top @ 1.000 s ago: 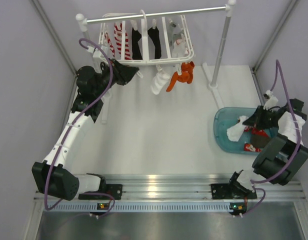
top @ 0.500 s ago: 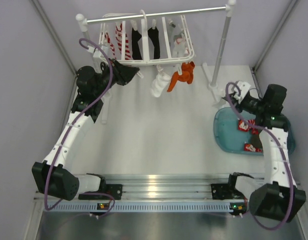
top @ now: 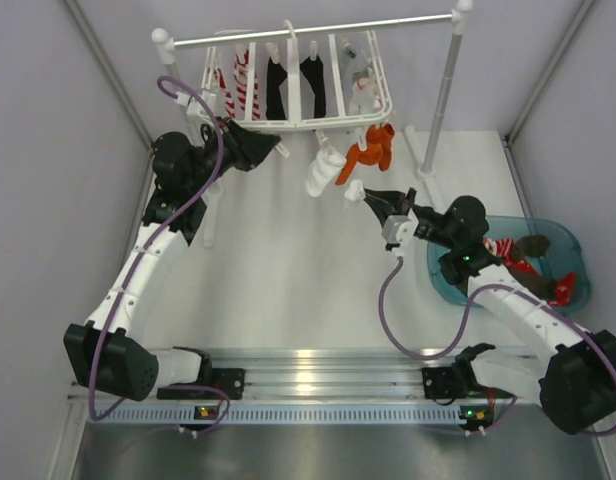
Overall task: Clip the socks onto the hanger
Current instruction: Pick up the sock from the bin, then clamp the sock onto the hanger.
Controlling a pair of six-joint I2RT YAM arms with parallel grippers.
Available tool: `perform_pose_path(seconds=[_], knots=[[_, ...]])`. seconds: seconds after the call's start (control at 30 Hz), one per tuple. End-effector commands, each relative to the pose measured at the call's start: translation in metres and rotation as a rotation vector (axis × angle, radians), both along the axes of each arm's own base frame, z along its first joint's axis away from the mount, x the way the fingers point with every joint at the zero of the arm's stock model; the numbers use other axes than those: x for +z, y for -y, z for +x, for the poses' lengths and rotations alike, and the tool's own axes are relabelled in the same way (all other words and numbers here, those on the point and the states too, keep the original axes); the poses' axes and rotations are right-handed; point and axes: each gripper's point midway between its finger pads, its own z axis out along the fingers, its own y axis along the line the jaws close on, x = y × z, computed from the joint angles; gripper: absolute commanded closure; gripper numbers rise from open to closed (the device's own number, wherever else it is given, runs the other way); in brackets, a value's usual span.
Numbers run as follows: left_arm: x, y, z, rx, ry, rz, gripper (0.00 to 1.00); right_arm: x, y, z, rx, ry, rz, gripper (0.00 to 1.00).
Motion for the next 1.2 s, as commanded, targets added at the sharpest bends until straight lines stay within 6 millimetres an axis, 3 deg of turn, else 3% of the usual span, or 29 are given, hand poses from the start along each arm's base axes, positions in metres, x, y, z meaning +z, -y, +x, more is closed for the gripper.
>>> perform_pose_path(seconds=[0.0,0.17,0.47,0.63,0.67,0.83,1.17], knots=[[0.014,0.008,-0.005,-0.058,0.012,-0.03,1.0,0.066,-0.018,-0.012,-0.011,0.298,0.154,1.0],[0.016,0.012,-0.005,-0.086,-0.003,-0.065,1.0,0.074,-0.048,-0.022,0.05,0.335,0.244,1.0],[0.017,0.017,-0.003,-0.118,-0.045,-0.123,1.0,0.068,-0.081,0.009,0.049,0.339,0.32,1.0],[0.019,0.019,-0.006,-0.139,-0.072,-0.164,1.0,0.084,-0.084,0.018,0.004,0.394,0.429,1.0],[0.019,0.019,-0.006,-0.143,-0.079,-0.171,1.0,0.079,-0.087,0.023,-0.004,0.384,0.431,1.0],[0.019,0.019,-0.011,-0.164,-0.107,-0.197,1.0,0.089,-0.087,0.039,-0.044,0.365,0.493,1.0],[0.013,0.017,-0.012,-0.17,-0.141,-0.225,1.0,0.102,-0.089,0.041,-0.036,0.376,0.552,1.0]])
